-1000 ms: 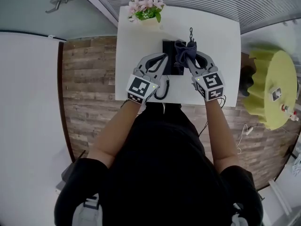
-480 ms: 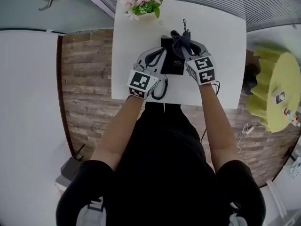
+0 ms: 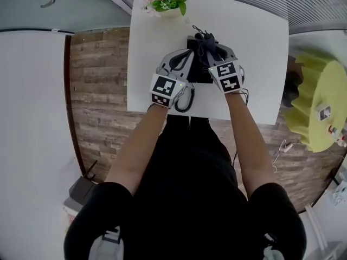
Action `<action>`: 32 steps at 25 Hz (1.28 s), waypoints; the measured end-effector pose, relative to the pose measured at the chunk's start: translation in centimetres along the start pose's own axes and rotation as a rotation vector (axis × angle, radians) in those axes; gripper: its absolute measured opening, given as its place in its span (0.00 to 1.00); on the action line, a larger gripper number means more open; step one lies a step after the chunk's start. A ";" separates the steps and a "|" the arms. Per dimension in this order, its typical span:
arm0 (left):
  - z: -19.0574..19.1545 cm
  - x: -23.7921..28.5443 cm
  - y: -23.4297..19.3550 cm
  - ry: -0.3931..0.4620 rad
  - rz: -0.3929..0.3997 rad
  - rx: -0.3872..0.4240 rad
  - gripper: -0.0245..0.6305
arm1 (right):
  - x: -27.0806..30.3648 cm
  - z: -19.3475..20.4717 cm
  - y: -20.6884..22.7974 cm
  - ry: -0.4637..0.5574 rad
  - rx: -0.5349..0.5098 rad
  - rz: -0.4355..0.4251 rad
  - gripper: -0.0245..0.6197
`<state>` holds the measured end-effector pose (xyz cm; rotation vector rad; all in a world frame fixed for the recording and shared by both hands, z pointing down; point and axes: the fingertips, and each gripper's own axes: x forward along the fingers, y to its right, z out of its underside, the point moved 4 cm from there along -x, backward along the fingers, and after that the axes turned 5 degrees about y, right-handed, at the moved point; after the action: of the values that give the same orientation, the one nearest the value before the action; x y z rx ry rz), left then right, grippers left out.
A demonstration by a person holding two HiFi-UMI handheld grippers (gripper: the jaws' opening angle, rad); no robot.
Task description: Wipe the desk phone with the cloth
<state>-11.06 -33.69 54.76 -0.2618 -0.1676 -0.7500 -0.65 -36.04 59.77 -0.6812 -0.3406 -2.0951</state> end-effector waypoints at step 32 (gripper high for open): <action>4.9 -4.2 4.1 -0.082 -0.022 -0.031 0.05 | -5.1 10.9 -8.2 -0.180 -0.031 -0.117 0.15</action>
<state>-11.53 -26.59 57.68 -0.3206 -0.2371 -0.7648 -1.25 -22.76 65.76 -0.8898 -0.4583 -2.1583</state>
